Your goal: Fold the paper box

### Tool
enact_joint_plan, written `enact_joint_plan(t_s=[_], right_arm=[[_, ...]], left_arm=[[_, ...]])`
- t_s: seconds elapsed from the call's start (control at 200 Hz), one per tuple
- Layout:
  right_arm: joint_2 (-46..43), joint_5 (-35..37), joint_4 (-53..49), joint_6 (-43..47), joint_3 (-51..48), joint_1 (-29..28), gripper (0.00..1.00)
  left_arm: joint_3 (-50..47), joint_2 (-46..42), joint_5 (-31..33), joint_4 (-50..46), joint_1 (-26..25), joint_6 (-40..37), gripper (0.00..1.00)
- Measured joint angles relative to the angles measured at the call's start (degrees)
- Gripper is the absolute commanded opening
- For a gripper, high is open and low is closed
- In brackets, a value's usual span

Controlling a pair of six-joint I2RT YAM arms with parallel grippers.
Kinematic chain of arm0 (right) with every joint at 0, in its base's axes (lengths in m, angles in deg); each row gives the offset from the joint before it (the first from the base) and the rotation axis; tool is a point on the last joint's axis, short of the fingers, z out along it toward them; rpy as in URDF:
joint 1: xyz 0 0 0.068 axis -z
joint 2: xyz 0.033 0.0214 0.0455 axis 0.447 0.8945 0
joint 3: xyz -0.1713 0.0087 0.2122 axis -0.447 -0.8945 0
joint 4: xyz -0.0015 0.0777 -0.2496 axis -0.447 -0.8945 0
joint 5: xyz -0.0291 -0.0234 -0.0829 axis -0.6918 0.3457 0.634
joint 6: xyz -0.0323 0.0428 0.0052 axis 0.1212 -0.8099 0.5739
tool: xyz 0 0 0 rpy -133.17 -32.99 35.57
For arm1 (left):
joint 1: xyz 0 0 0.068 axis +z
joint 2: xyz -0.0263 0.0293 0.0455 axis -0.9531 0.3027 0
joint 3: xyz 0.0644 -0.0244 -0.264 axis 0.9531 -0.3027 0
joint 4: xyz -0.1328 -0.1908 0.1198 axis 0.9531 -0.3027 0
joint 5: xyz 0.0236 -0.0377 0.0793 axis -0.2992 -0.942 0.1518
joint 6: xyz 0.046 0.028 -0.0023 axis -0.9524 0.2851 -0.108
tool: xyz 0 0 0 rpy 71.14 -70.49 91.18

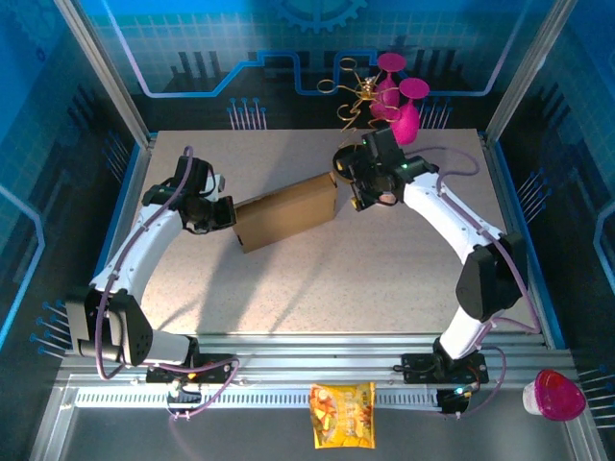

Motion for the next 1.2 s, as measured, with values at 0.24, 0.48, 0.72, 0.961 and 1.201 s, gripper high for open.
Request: enact_joint_plan(t_s=[0.24, 0.48, 0.72, 0.961, 1.201], right_arm=[[0.70, -2.19, 7.23, 1.81, 0.17, -0.87, 0.87], [3.26, -4.83, 11.28, 1.05, -1.57, -2.56, 0.82], [5.38, -6.08, 12.17, 0.26, -2.01, -3.61, 0.57], [6.27, -6.23, 14.58, -0.90, -2.38, -3.52, 0.44], [6.99, -6.23, 15.82, -1.14, -2.45, -3.56, 0.42]], left_arm=[[0.09, 0.07, 0.20, -0.09, -0.04, -0.87, 0.00], [0.26, 0.17, 0.22, -0.24, -0.04, -0.98, 0.00], [0.87, 0.55, 0.26, -0.98, -0.04, -1.05, 0.04], [1.29, 0.79, 0.17, -4.83, -0.22, 0.09, 0.43], [1.18, -3.02, -6.14, -5.84, 0.28, 9.35, 0.62]])
